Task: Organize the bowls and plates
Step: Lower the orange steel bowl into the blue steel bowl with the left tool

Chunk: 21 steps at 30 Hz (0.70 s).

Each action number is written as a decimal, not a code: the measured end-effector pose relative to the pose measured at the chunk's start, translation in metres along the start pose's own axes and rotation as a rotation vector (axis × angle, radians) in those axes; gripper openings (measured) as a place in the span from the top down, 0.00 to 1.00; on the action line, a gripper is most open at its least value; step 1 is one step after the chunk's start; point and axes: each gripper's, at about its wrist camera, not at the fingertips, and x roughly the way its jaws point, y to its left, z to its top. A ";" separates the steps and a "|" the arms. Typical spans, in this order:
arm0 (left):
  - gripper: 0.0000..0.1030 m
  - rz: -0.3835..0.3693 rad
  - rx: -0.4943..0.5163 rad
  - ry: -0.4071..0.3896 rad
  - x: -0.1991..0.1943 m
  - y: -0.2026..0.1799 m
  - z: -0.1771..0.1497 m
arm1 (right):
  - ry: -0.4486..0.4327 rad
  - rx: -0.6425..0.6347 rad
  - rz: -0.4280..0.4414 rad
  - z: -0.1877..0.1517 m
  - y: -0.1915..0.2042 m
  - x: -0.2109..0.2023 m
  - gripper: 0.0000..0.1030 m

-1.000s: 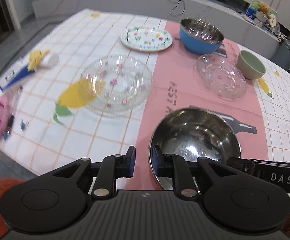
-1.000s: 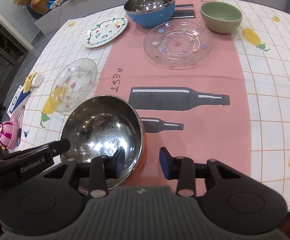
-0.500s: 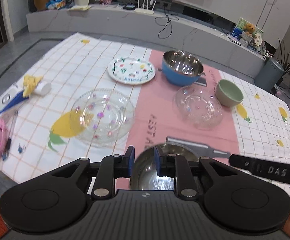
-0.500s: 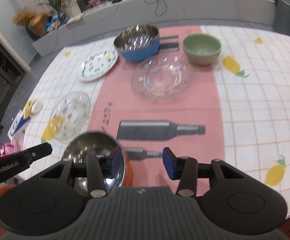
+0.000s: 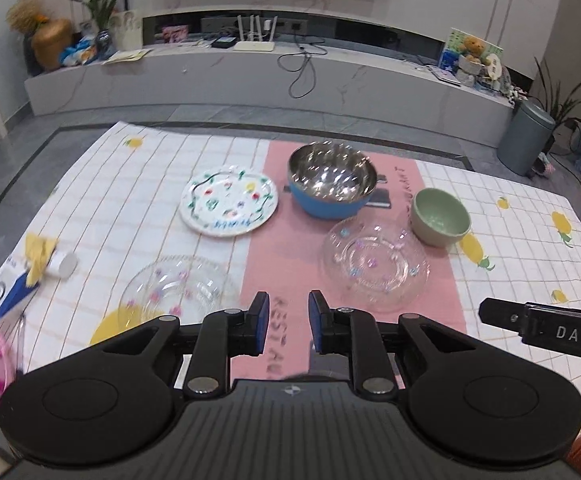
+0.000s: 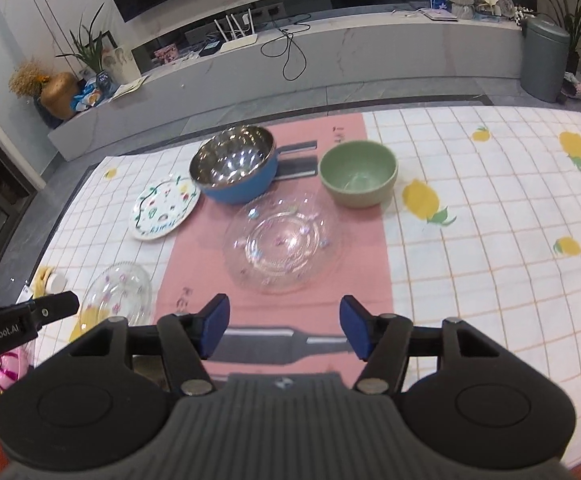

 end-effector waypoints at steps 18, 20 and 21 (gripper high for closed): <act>0.70 -0.068 0.005 0.037 0.085 -0.005 0.076 | 0.029 0.004 -0.009 0.079 -0.013 0.075 0.36; 0.70 -0.076 -0.018 0.044 0.100 -0.002 0.085 | 0.039 0.007 -0.002 0.089 -0.012 0.088 0.37; 0.70 -0.084 -0.032 0.047 0.108 0.000 0.089 | 0.045 0.009 0.003 0.094 -0.011 0.095 0.37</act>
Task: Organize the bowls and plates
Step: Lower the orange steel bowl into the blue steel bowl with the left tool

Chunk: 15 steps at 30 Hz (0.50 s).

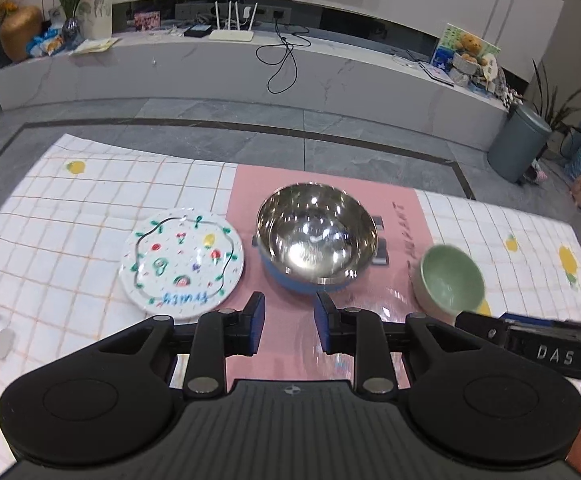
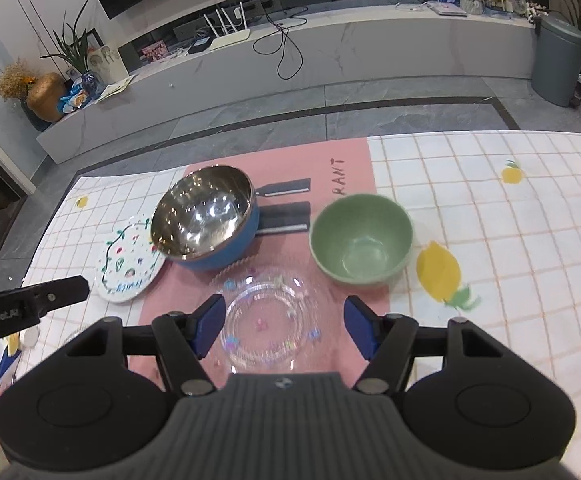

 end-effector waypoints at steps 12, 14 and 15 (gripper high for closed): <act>0.70 0.027 -0.064 0.029 0.070 0.012 0.034 | 0.041 0.041 0.011 0.049 0.016 0.075 0.51; 0.70 0.040 -0.067 0.033 0.081 0.015 0.038 | 0.046 0.043 0.008 0.054 0.019 0.086 0.52; 0.70 0.047 -0.065 0.037 0.087 0.016 0.039 | 0.051 0.044 0.004 0.056 0.021 0.092 0.53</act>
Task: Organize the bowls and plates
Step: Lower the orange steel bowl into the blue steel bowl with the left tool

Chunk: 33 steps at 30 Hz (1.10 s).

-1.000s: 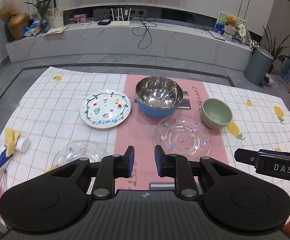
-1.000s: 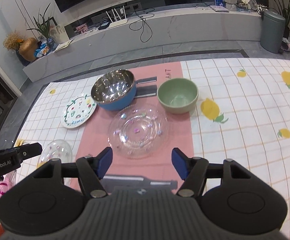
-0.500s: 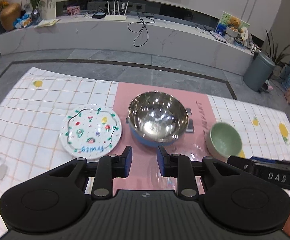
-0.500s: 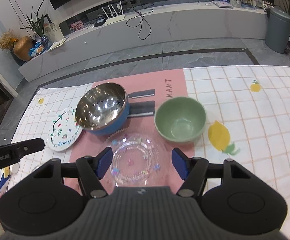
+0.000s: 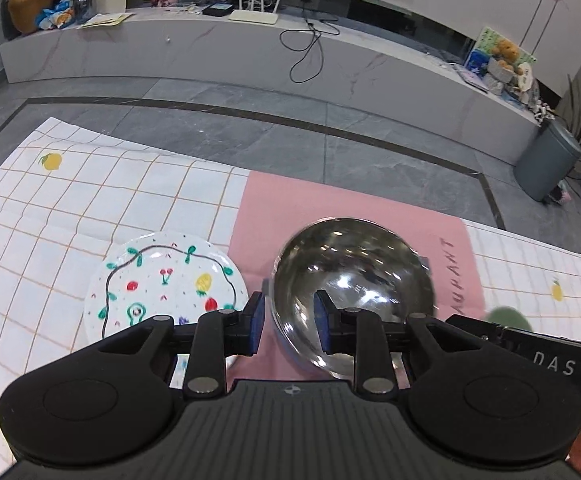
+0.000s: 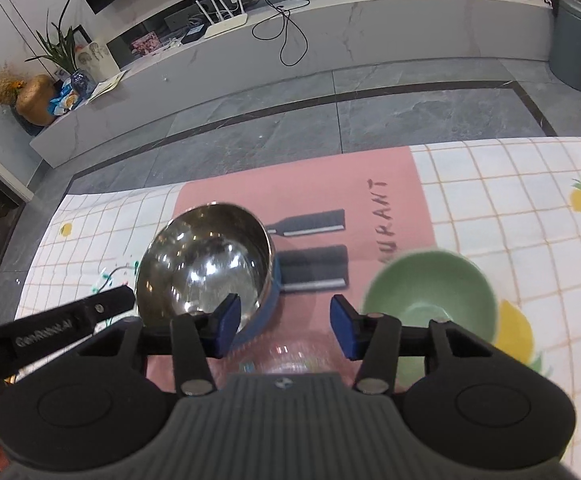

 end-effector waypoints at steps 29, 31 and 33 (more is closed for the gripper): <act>0.89 0.012 -0.052 0.073 -0.042 0.000 -0.007 | 0.042 0.021 0.045 -0.005 0.024 -0.018 0.90; 0.89 0.009 -0.059 0.069 -0.062 0.002 -0.016 | 0.032 0.017 0.059 -0.015 0.028 -0.037 0.91; 0.89 0.011 -0.068 0.055 -0.084 0.004 -0.028 | 0.029 0.012 0.073 -0.028 0.032 -0.055 0.91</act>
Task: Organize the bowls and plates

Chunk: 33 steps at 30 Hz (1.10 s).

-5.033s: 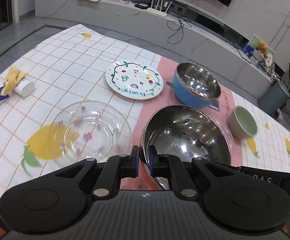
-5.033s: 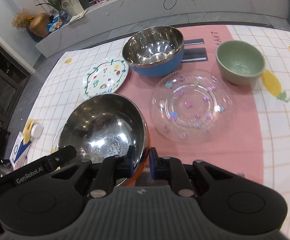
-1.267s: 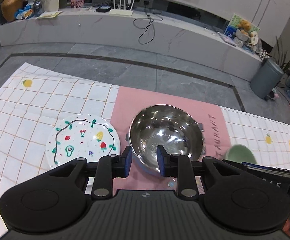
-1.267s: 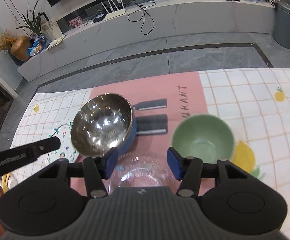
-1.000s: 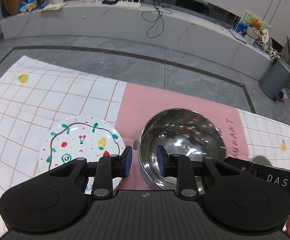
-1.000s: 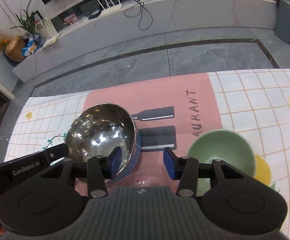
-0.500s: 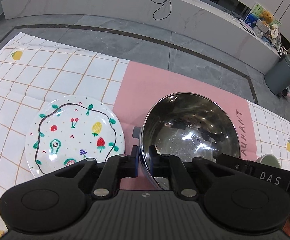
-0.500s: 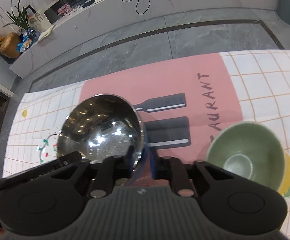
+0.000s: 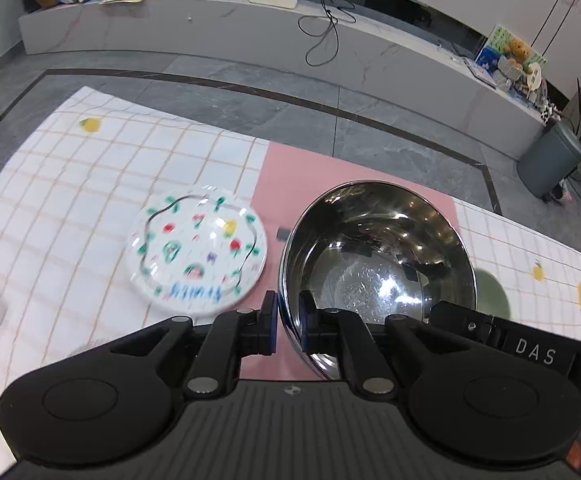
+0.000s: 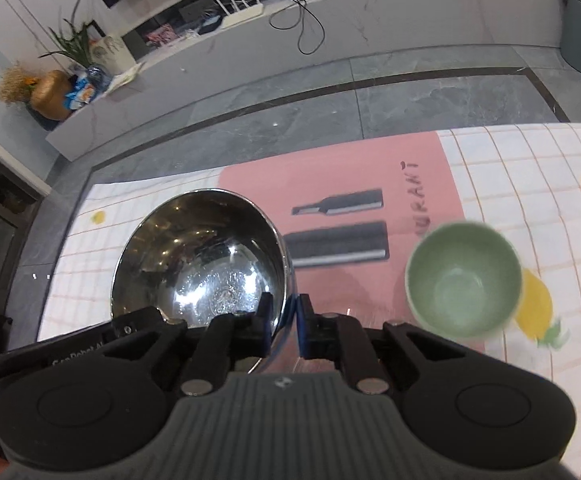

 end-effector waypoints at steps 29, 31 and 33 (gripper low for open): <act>0.87 -0.036 -0.088 0.055 -0.101 0.065 -0.176 | 0.159 -0.047 0.094 -0.198 0.016 -0.100 0.91; 0.87 -0.035 -0.100 0.080 -0.093 0.068 -0.181 | 0.175 -0.045 0.084 -0.201 0.015 -0.093 0.91; 0.87 -0.035 -0.099 0.092 -0.090 0.070 -0.185 | 0.190 -0.041 0.076 -0.204 0.015 -0.089 0.91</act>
